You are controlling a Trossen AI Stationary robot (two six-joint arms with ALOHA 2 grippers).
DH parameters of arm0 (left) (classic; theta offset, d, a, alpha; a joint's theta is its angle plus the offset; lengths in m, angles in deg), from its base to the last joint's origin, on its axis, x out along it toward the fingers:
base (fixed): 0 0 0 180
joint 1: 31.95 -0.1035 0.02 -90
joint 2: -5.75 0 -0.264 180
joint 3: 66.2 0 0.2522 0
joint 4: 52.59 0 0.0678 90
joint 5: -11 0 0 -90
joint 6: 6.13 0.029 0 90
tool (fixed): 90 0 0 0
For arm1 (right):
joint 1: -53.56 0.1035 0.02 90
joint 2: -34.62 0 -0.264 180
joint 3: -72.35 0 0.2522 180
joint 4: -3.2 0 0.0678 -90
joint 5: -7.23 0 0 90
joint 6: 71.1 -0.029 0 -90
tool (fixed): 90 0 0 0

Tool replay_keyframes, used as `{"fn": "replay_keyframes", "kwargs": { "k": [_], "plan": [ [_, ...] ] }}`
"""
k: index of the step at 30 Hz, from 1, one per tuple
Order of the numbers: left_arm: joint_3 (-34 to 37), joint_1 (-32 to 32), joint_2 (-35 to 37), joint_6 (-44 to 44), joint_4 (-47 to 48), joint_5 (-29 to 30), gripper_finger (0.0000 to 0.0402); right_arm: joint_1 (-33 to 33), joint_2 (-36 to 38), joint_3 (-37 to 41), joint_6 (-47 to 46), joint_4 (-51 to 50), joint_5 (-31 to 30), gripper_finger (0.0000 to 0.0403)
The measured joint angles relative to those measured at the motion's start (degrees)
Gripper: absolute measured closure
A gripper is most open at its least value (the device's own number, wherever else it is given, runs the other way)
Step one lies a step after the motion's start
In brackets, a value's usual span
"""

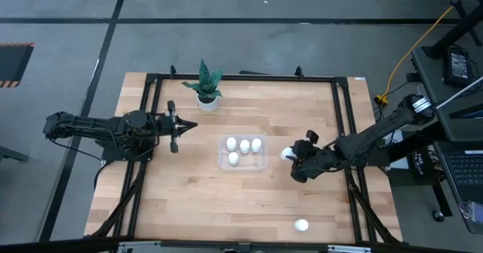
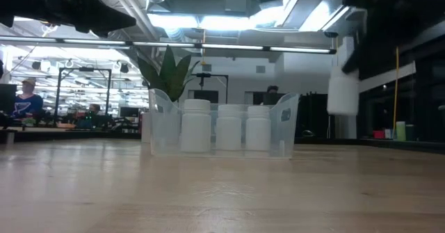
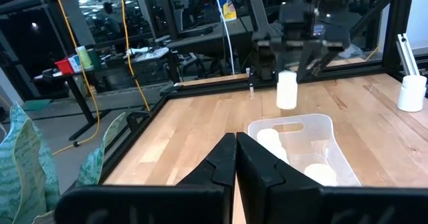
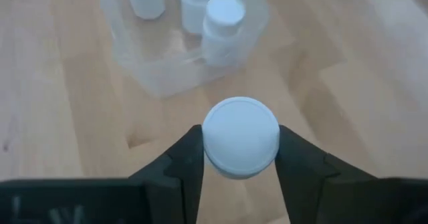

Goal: Pick and place pill bottles into a basket
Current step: Put the white medicine bottle into the transparent bin

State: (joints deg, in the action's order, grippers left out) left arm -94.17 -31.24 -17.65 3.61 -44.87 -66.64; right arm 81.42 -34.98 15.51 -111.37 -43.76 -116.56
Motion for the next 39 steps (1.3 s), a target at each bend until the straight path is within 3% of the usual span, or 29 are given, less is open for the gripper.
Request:
{"fn": "replay_keyframes", "kwargs": {
  "k": [11, 21, 39],
  "plan": [
    [0.00, -0.02, 0.00, 0.02, 0.00, 0.00, 0.0396, 0.00, 0.02, -9.83, 12.70, -0.41, -0.63, 0.0258],
    [-0.02, 0.00, 0.00, 0.02, 0.00, 0.00, 0.0395, -0.57, -0.02, -10.19, 15.93, 3.57, 0.03, 0.0257],
    [-0.02, -0.02, 0.00, 0.02, -0.02, 0.00, 0.0392, -12.56, -13.91, -10.15, 32.73, 26.33, 25.24, 0.0257]
  ]
}}
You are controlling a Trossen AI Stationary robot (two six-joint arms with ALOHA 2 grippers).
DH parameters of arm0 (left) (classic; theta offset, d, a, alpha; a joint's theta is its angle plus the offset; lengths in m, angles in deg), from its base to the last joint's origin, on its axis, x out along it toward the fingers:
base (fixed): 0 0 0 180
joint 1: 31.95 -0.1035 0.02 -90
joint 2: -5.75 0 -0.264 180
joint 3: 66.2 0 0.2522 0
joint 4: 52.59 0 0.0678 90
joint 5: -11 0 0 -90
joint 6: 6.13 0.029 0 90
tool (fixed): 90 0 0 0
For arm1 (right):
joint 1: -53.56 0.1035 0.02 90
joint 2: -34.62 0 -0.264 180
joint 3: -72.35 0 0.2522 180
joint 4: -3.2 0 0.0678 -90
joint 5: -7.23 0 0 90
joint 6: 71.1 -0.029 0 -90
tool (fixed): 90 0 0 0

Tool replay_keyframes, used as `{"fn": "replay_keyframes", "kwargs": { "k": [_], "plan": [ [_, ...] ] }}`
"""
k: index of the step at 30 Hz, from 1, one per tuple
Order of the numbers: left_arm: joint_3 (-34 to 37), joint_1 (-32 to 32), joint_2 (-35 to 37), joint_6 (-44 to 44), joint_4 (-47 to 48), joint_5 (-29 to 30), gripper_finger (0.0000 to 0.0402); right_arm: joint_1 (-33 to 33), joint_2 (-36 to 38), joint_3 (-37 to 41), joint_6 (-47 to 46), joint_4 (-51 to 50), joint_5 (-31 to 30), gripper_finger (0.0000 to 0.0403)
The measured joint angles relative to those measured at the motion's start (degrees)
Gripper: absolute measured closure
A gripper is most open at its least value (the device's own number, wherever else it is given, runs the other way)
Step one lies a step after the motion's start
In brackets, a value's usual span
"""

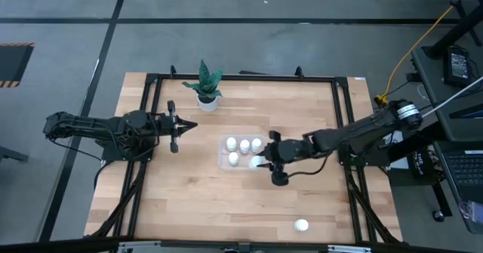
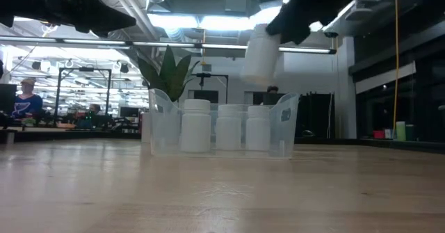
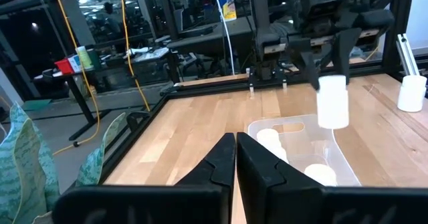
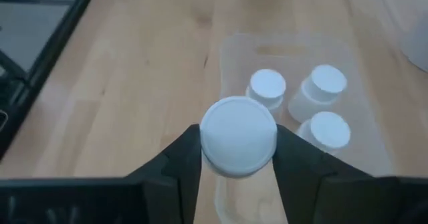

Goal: Pick and place pill bottles into a basket
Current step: Put the white medicine bottle into the transparent bin

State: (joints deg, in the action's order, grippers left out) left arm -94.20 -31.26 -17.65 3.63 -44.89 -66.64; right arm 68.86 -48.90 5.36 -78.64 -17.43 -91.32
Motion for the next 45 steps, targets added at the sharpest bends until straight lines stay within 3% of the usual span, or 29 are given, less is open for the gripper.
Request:
{"fn": "replay_keyframes", "kwargs": {
  "k": [6, 11, 16, 26, 45],
  "plan": [
    [0.00, 0.02, 0.02, 0.00, 0.00, 0.00, 0.0399, -3.15, -1.64, 0.00, 2.05, 1.34, 1.31, 0.0257],
    [0.00, 0.01, 0.02, 0.00, 0.00, 0.02, 0.0398, -5.09, -2.60, -0.02, 2.34, 3.26, 5.81, 0.0257],
    [0.00, 0.02, 0.02, 0.02, 0.00, 0.02, 0.0391, -5.60, -3.56, -0.32, 4.86, 2.97, 5.83, 0.0257],
    [0.00, 0.00, 0.00, 0.04, 0.04, 0.17, 0.0399, -6.06, -10.55, -9.68, 7.17, -6.99, 5.74, 0.0257],
    [0.00, -0.05, 0.00, 0.04, 0.05, 0.17, 0.0391, -7.01, -19.77, -10.75, 8.10, -2.94, 5.55, 0.0257]
  ]
}}
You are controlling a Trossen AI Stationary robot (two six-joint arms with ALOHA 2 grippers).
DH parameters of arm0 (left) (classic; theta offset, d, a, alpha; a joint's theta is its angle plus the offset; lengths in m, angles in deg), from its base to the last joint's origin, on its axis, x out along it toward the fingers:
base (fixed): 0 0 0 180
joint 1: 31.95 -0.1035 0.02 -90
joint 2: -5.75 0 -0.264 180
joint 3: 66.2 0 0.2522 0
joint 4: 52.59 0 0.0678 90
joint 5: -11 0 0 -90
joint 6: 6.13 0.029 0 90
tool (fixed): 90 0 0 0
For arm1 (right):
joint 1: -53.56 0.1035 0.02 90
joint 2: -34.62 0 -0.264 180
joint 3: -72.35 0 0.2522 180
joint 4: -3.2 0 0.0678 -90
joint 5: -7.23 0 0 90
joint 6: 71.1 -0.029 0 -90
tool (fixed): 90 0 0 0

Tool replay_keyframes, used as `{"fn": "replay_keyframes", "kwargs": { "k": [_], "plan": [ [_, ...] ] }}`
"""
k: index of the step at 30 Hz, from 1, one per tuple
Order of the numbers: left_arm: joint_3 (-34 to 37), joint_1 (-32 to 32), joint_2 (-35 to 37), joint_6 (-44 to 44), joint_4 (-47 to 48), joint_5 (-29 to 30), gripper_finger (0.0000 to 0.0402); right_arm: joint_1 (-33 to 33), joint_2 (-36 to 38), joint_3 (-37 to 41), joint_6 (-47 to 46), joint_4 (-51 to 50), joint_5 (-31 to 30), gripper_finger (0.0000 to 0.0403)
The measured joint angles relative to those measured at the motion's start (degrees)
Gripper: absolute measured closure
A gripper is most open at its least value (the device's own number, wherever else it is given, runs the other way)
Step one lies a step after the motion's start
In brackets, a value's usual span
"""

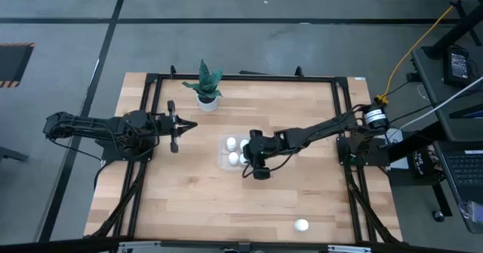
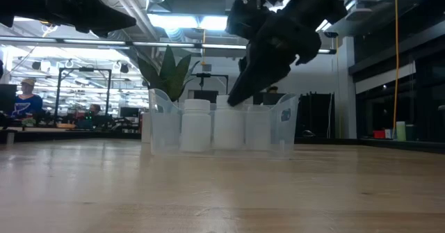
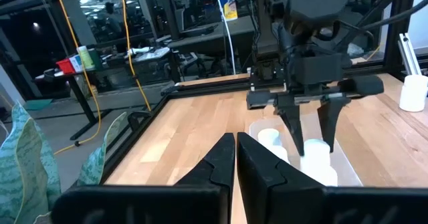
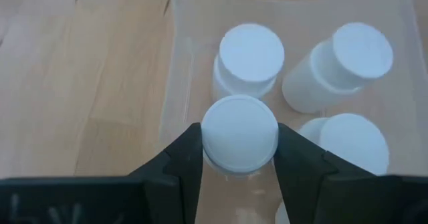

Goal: Pick and place pill bottles into a basket
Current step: Put the white medicine bottle into the transparent bin

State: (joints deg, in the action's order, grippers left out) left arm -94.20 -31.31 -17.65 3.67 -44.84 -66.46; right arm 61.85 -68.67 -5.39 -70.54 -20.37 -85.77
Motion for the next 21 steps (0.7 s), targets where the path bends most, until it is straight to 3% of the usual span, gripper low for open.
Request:
{"fn": "replay_keyframes", "kwargs": {
  "k": [13, 21],
  "plan": [
    [0.00, 0.00, 0.00, 0.00, 0.01, 0.00, 0.0394, -0.41, -1.06, 0.00, 1.06, 1.20, 0.08, 0.0255],
    [0.00, 0.00, 0.00, 0.02, 0.03, 0.00, 0.0396, -0.41, -1.64, -0.03, -0.37, 1.40, 0.07, 0.0211]
  ]
}}
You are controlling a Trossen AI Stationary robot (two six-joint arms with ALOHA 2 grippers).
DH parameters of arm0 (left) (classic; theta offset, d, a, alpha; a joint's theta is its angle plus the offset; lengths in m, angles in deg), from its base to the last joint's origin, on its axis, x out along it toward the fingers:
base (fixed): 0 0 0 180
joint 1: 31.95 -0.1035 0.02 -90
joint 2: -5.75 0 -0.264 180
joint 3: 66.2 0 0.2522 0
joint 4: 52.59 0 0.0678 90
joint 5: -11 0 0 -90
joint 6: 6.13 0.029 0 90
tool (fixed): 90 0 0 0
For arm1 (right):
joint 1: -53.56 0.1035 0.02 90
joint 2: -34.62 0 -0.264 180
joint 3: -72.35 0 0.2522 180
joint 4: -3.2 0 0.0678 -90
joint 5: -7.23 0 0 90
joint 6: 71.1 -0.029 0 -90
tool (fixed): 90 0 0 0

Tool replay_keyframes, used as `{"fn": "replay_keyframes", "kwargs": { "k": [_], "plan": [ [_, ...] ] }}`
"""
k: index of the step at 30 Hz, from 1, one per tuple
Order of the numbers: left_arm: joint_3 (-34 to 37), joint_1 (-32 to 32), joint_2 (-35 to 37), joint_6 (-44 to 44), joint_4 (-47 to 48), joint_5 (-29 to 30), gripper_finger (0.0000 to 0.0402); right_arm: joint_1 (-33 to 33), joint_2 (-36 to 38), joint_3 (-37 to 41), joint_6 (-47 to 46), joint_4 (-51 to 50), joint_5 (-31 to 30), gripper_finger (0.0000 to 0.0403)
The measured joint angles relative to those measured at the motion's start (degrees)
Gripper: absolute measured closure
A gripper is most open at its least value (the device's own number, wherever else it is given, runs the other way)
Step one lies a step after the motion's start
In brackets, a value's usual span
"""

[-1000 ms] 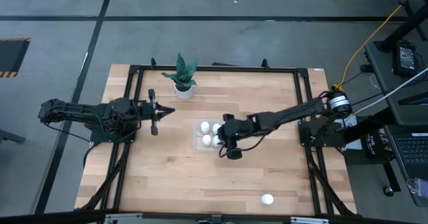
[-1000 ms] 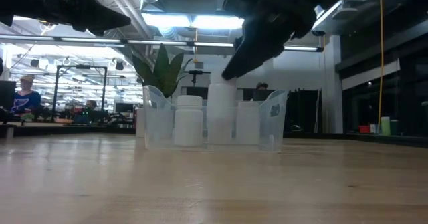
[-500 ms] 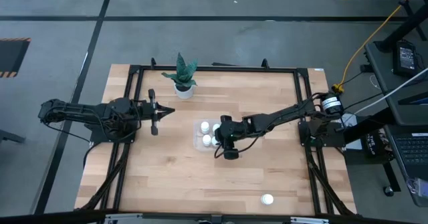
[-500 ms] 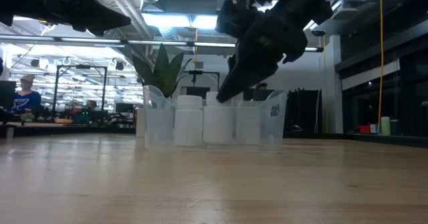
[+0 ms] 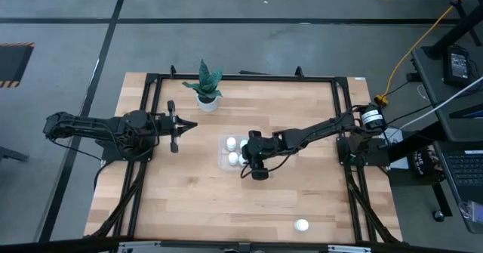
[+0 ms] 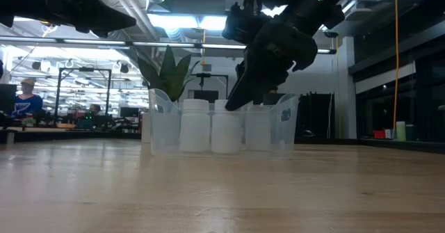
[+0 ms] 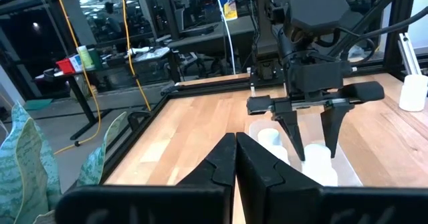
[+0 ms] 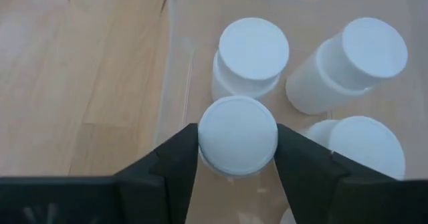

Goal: Pick and place pill bottles into a basket
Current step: Put the white medicine bottle into the transparent bin

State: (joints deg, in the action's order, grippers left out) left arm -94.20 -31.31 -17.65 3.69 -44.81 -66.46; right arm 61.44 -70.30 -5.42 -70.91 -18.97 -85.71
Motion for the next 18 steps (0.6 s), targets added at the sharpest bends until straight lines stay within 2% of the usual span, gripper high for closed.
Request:
{"fn": "replay_keyframes", "kwargs": {
  "k": [18],
  "plan": [
    [0.00, 0.00, 0.00, -0.02, 0.13, 0.00, 0.0394, 0.00, 0.78, 0.07, 0.30, 0.53, 0.02, 0.0202]
  ]
}}
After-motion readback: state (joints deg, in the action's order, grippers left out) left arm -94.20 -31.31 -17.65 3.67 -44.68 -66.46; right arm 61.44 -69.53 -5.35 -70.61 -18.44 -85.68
